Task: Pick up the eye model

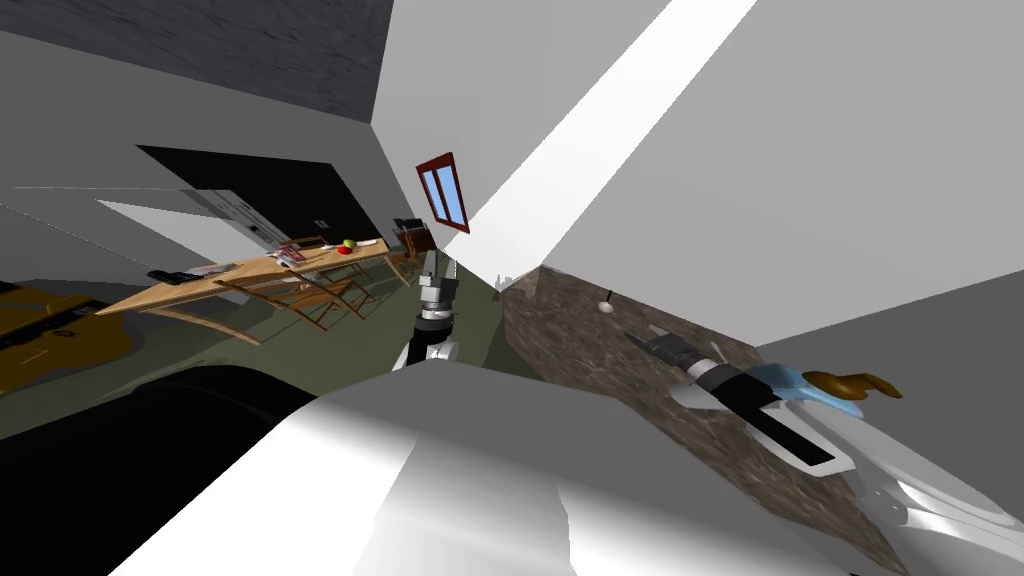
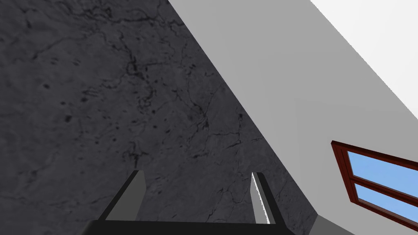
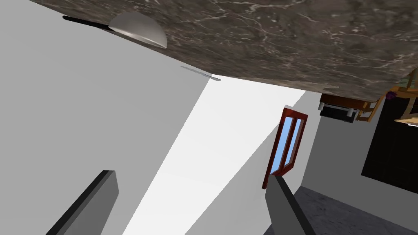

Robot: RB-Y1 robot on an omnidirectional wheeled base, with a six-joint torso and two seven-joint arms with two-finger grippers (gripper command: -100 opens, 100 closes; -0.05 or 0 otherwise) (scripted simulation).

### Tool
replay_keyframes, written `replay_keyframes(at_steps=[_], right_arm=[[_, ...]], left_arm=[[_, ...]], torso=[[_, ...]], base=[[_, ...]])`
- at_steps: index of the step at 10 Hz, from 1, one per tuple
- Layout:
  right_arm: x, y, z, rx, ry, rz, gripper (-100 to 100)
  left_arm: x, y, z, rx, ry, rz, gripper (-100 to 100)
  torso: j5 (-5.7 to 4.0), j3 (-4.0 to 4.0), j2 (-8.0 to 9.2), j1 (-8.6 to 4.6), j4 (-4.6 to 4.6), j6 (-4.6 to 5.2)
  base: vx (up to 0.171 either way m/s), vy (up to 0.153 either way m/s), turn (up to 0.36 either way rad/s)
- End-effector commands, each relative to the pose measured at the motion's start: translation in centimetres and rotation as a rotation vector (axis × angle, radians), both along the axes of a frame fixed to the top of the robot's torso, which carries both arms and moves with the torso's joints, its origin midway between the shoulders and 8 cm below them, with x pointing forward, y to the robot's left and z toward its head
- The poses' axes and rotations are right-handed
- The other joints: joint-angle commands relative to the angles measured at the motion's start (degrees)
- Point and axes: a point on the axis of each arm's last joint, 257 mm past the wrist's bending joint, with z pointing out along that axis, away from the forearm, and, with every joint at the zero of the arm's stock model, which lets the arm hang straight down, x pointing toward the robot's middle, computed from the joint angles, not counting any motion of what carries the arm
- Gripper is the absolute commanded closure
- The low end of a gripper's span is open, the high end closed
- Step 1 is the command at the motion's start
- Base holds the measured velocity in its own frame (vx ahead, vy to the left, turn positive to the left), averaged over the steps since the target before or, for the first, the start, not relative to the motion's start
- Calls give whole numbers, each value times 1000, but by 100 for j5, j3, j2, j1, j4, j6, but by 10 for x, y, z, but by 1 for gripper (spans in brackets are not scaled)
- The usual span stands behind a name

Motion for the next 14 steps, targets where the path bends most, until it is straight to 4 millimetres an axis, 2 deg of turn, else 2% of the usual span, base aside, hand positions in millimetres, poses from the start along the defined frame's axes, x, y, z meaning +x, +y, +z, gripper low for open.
replay_keyframes(at_steps=[1,2,3,4,6,7,8,12,13,14], right_arm=[[-9,-28,-11,-96,49,-18,-100],[-8,-29,-10,-104,50,-14,-100],[-17,-54,-20,-183,94,-31,-100],[-16,-55,-18,-190,95,-28,-100],[-36,-100,-32,-347,184,-39,-100],[-52,-126,-42,-413,238,-60,-100],[-52,-131,-39,-426,243,-62,-100],[-112,-215,-54,-674,435,-85,-100],[-126,-231,-56,-721,477,-87,-100],[-126,-231,-56,-721,477,-87,-100]], left_arm=[[0,0,0,0,0,0,0],[0,0,0,0,0,0,0],[0,0,0,0,0,0,0],[0,0,0,0,0,0,0],[0,0,0,0,0,0,0],[0,0,0,0,0,0,0],[0,0,0,0,0,0,0],[0,0,0,0,0,0,0],[0,0,0,0,0,0,0],[0,0,0,0,0,0,0]], torso=[[0,0,0,0,0,0],[0,0,0,1,0,-2],[0,1,2,1,0,0],[0,0,0,2,0,-1],[1,2,2,-1,1,0],[-2,0,0,-3,0,0],[-1,-1,-2,-4,0,0],[-1,4,7,-16,1,7],[-3,7,11,-20,2,10],[-4,9,16,-22,3,11]], base=[[37,37,106],[33,32,43],[40,35,60],[31,29,45],[40,25,86],[47,20,84],[35,8,19],[30,-2,54],[25,-11,37],[15,-11,4]])
